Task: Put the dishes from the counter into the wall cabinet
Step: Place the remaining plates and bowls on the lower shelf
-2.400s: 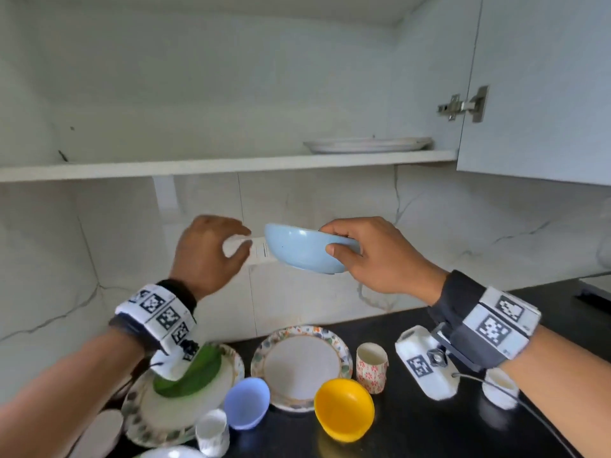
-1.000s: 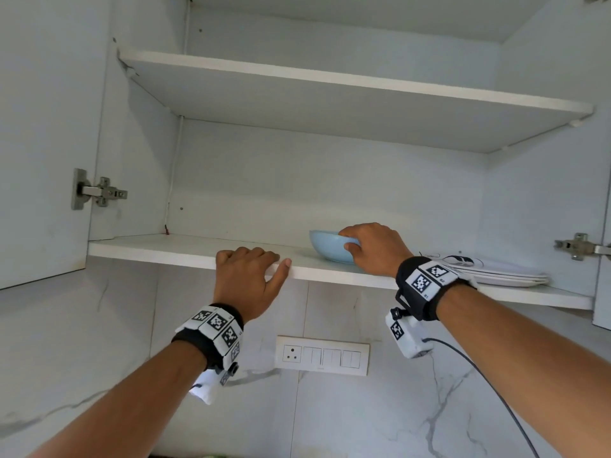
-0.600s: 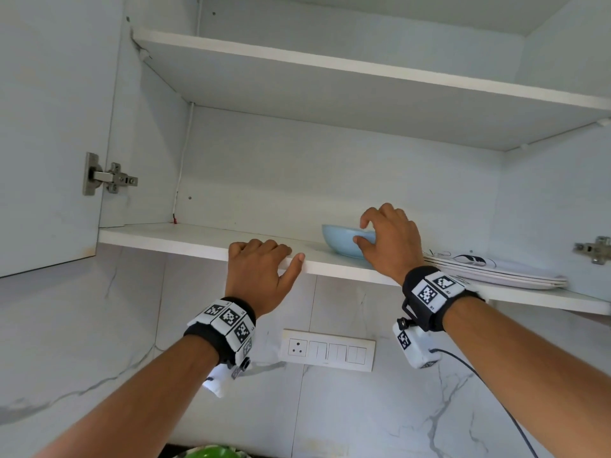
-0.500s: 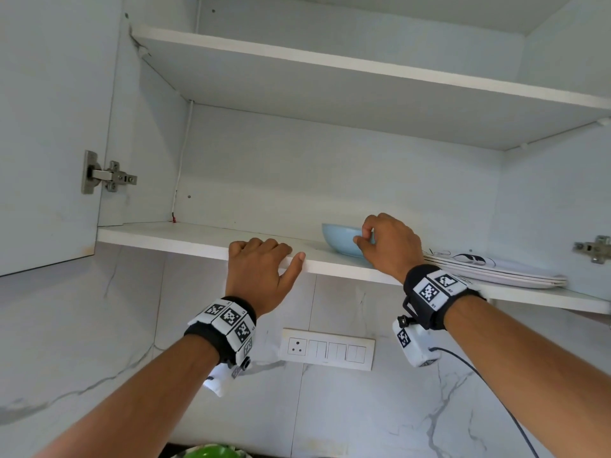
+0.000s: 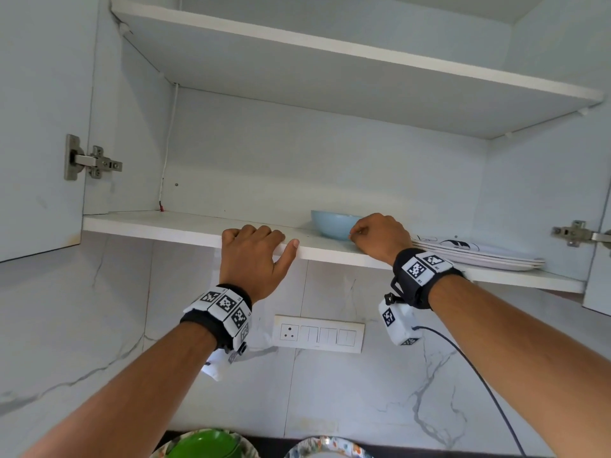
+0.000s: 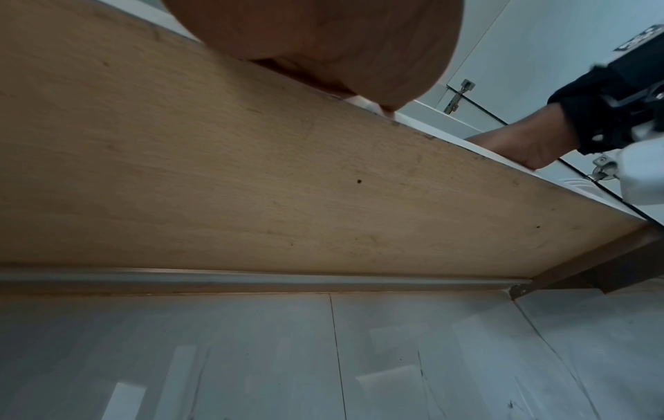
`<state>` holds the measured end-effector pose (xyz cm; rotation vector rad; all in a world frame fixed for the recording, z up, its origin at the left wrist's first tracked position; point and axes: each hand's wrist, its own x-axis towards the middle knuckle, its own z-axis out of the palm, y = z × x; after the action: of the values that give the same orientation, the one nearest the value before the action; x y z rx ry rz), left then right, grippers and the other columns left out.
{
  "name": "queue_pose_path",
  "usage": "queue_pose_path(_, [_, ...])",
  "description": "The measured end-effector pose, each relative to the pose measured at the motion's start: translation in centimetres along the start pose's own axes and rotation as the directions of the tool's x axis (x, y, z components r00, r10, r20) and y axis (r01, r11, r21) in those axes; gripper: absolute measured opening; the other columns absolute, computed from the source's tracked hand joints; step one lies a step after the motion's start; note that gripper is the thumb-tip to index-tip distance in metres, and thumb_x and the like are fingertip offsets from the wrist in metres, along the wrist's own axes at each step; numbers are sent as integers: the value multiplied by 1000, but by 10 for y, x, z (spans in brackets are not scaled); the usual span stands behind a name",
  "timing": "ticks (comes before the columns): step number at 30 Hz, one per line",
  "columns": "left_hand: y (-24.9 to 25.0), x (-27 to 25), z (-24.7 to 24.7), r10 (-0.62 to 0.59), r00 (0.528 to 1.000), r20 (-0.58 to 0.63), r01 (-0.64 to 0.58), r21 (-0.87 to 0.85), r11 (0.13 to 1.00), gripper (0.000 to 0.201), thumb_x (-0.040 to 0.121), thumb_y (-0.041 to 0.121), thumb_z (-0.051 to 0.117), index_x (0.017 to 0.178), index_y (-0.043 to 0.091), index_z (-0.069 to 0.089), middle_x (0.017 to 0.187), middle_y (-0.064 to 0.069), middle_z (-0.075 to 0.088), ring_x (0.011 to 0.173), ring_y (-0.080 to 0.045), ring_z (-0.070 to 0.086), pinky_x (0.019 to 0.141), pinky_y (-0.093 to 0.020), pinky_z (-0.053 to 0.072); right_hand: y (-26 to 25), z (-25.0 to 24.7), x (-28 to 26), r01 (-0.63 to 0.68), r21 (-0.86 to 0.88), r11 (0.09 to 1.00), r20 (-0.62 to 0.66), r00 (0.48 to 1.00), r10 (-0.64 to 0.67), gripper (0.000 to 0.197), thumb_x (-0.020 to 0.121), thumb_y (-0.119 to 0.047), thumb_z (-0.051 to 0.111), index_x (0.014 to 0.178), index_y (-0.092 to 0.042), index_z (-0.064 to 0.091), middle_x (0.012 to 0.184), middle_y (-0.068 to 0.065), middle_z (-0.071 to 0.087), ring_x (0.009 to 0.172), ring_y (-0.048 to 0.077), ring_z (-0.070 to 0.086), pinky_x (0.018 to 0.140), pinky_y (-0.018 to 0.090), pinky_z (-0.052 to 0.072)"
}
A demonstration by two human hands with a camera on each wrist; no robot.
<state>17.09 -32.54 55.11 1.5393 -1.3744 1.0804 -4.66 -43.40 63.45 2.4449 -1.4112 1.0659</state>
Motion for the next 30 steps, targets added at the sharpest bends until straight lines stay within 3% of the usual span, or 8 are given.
queue_pose_path(8, [2, 1, -7, 16, 993, 117, -24, 61, 998, 54, 96, 58, 27, 94, 24, 69, 90, 4, 70, 86, -26, 61, 79, -39, 29, 10, -10, -62, 147, 65, 987, -59, 988, -143, 29, 94, -33, 48, 90, -19, 73, 88, 1, 73, 84, 28, 64, 78, 39, 54])
queue_pose_path(12, [-7, 4, -14, 38, 973, 229, -38, -3, 999, 62, 93, 63, 22, 118, 26, 65, 121, 1, 68, 108, -28, 60, 92, -43, 31, 24, -12, -106, 287, -58, 956, -69, 954, -291, 38, 92, -31, 60, 129, -23, 64, 132, 1, 64, 120, 26, 58, 100, 38, 47])
queue_pose_path(14, [-7, 2, -19, 52, 961, 270, -37, -60, 997, 64, 91, 64, 25, 128, 25, 60, 138, -1, 58, 123, -27, 54, 103, -47, 28, 36, -9, -129, 309, -112, 945, -52, 947, -316, 42, 90, -30, 62, 131, -24, 62, 146, 0, 52, 132, 23, 47, 102, 40, 42])
queue_pose_path(17, [3, -17, -24, 62, 975, 215, -29, -154, 988, 60, 90, 57, 38, 134, 19, 55, 149, -7, 45, 140, -28, 36, 115, -56, 18, 55, 2, -161, 311, -111, 944, -60, 946, -319, 24, 90, -29, 62, 113, -26, 69, 130, -6, 60, 118, 20, 51, 85, 37, 50])
queue_pose_path(20, [23, -67, -25, 42, 983, 180, 16, -307, 951, 56, 89, 47, 50, 137, 17, 51, 154, -12, 36, 144, -32, 28, 115, -57, 20, 76, 18, -195, 279, -153, 948, 122, 957, -262, 18, 90, -32, 58, 104, -31, 69, 113, -9, 64, 105, 18, 54, 75, 35, 50])
queue_pose_path(22, [38, -115, -20, 28, 963, 270, 83, -389, 918, 56, 88, 49, 50, 135, 19, 53, 152, -11, 39, 141, -32, 33, 113, -51, 27, 92, 31, -218, 239, -173, 955, 274, 944, -187, 16, 90, -33, 55, 97, -35, 70, 105, -12, 64, 98, 16, 56, 74, 33, 47])
queue_pose_path(24, [54, -169, -12, 21, 900, 435, 182, -420, 889, 58, 82, 57, 45, 127, 22, 58, 142, -7, 51, 130, -32, 45, 105, -45, 38, 108, 46, -240, 197, -174, 965, 371, 921, -121, 16, 90, -34, 55, 96, -35, 70, 102, -14, 64, 90, 13, 56, 72, 30, 42])
queue_pose_path(30, [83, -322, 19, 53, 533, 844, 382, -296, 876, 47, 71, 58, 46, 99, 28, 70, 109, 7, 68, 103, -21, 63, 87, -34, 50, 166, 99, -295, 94, -161, 982, 524, 852, 4, 15, 86, -31, 56, 89, -35, 69, 92, -15, 70, 83, 15, 61, 70, 31, 48])
